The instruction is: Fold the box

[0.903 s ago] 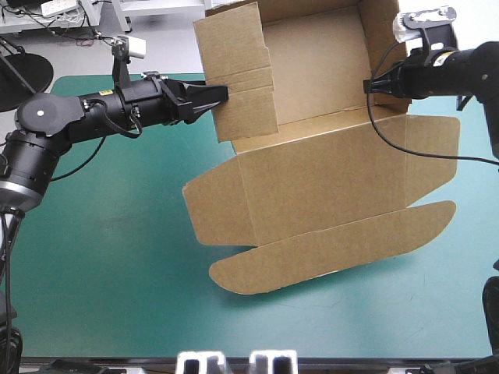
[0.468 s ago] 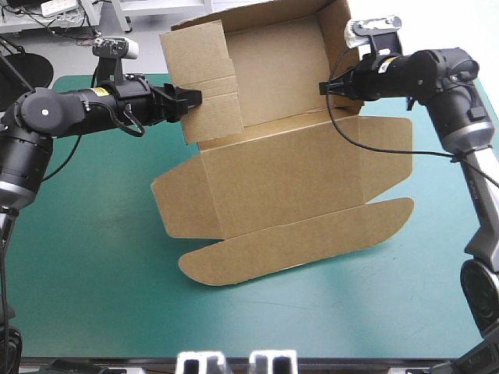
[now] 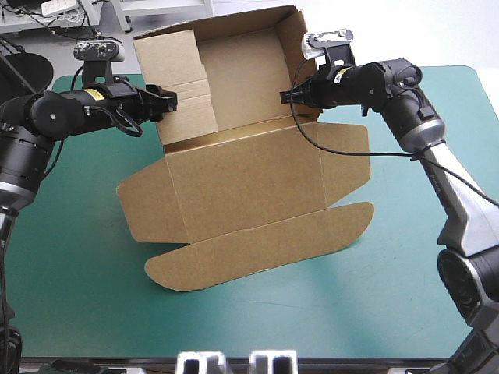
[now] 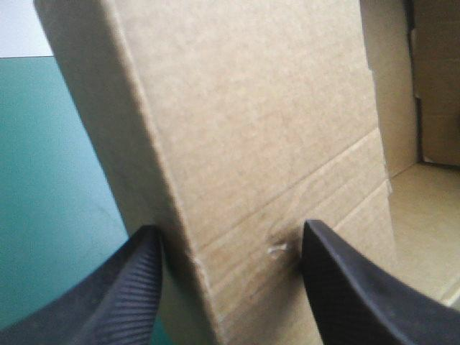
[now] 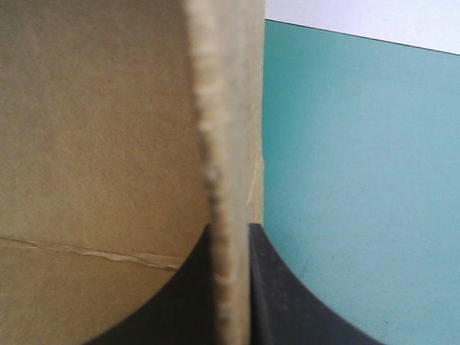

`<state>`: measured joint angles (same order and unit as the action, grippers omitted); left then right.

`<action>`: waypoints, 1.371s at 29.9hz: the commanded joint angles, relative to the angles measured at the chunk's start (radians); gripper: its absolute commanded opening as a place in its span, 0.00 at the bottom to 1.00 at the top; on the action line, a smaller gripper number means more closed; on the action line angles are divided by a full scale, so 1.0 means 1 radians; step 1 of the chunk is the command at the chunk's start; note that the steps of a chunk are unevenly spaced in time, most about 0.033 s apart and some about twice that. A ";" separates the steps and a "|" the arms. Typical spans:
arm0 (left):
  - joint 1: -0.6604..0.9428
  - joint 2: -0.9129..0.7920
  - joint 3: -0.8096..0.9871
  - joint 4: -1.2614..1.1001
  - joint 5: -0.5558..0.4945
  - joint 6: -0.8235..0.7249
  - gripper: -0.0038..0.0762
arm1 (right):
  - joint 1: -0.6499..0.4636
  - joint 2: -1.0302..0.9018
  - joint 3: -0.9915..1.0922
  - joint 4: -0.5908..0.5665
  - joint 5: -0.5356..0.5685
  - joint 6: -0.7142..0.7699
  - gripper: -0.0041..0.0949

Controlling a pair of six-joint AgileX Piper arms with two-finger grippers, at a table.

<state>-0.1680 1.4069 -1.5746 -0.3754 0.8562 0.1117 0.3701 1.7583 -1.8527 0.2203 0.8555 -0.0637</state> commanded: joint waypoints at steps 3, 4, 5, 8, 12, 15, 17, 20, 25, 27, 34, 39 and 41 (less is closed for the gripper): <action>-0.004 -0.028 -0.031 0.236 -0.014 -0.153 0.55 | 0.006 -0.058 -0.034 0.147 -0.084 -0.038 0.02; -0.004 -0.025 -0.031 0.278 0.001 -0.178 0.55 | 0.006 -0.058 -0.034 0.161 -0.084 -0.045 0.02; -0.004 -0.023 -0.031 0.316 0.014 -0.212 0.55 | 0.006 -0.058 -0.034 0.170 -0.086 -0.047 0.02; -0.004 -0.020 -0.031 0.368 0.030 -0.246 0.55 | 0.006 -0.058 -0.034 0.211 -0.086 -0.071 0.02; -0.004 -0.017 -0.031 0.283 -0.035 -0.259 0.55 | 0.004 -0.058 -0.034 0.335 -0.101 -0.143 0.02; -0.004 -0.011 -0.031 0.264 -0.048 -0.259 0.55 | 0.004 -0.058 -0.034 0.403 -0.107 -0.184 0.02; -0.004 -0.001 -0.031 0.295 -0.020 -0.259 0.55 | 0.004 -0.060 -0.034 0.416 -0.107 -0.195 0.02; -0.004 0.009 -0.031 0.328 0.022 -0.264 0.52 | 0.004 -0.060 -0.034 0.422 -0.110 -0.198 0.02; -0.004 0.022 -0.031 0.302 0.022 -0.264 0.37 | 0.004 -0.060 -0.034 0.420 -0.106 -0.205 0.02; -0.004 0.022 -0.031 0.272 0.022 -0.223 0.23 | 0.004 -0.060 -0.034 0.388 -0.098 -0.205 0.02; -0.019 0.028 -0.031 0.140 0.022 -0.080 0.04 | 0.004 -0.058 -0.034 0.213 -0.021 -0.136 0.02; -0.086 0.065 -0.031 0.160 0.031 -0.078 0.04 | 0.004 -0.058 -0.034 0.023 0.068 -0.060 0.02; -0.117 0.091 -0.031 0.167 0.028 -0.078 0.04 | 0.004 -0.058 -0.034 -0.041 0.111 -0.043 0.02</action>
<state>-0.2317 1.5046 -1.5808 -0.1855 0.9254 -0.0229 0.3694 1.7623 -1.8518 0.2375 0.9510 -0.1112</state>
